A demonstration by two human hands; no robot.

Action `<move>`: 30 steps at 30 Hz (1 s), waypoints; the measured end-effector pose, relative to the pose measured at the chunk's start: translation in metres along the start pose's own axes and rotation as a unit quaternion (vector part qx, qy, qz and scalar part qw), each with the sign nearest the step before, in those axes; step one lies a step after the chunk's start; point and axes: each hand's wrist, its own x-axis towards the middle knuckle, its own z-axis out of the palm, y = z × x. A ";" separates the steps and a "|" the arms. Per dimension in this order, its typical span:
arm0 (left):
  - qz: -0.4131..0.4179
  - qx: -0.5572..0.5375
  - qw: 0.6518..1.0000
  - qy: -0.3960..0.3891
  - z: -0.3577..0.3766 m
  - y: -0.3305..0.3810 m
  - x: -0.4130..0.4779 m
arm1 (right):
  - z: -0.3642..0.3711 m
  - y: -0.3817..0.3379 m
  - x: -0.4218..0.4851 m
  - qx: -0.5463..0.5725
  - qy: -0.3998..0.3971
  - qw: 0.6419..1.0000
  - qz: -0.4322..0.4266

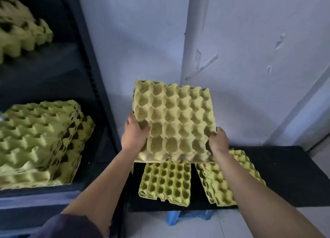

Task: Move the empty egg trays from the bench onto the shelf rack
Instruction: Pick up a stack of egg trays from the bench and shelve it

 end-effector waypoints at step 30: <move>-0.182 0.054 0.959 0.212 -0.287 -0.139 -0.163 | 0.066 -0.138 -0.255 0.024 -0.390 0.851 -0.351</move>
